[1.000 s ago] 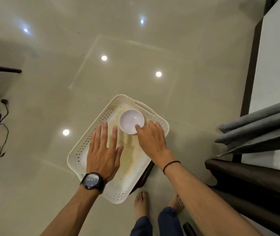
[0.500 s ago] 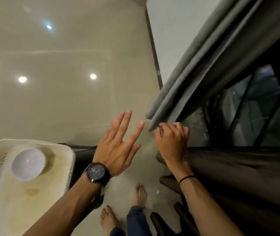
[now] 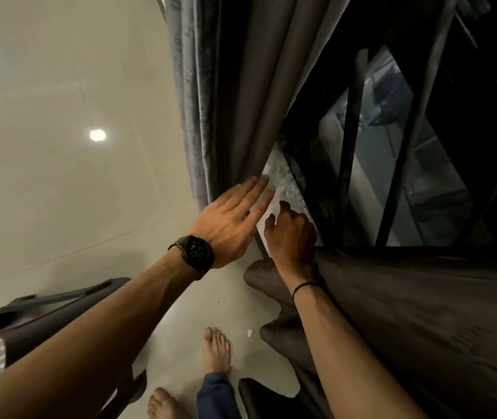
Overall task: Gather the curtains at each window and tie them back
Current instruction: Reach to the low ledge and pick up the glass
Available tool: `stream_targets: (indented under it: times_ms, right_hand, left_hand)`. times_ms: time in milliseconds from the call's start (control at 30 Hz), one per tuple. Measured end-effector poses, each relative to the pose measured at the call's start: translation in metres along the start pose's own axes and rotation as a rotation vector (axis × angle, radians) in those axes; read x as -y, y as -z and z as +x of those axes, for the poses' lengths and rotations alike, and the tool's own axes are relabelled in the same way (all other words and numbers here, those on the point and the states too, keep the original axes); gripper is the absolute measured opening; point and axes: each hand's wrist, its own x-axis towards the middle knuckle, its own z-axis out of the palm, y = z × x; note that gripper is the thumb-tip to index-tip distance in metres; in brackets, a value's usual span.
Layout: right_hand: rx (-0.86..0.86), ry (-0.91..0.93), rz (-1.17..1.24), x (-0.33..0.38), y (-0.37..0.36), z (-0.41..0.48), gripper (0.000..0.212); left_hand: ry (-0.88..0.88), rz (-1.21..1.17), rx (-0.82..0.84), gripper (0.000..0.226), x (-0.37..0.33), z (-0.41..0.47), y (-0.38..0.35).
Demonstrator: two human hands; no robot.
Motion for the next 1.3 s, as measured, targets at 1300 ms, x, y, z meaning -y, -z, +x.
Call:
stream_targets:
  times_ms: [1300]
  right_hand:
    - [-0.225, 0.593, 0.197, 0.094, 0.047, -0.131, 0.010]
  left_hand:
    - [0.489, 0.067, -0.226, 0.087, 0.009, -0.191, 0.095]
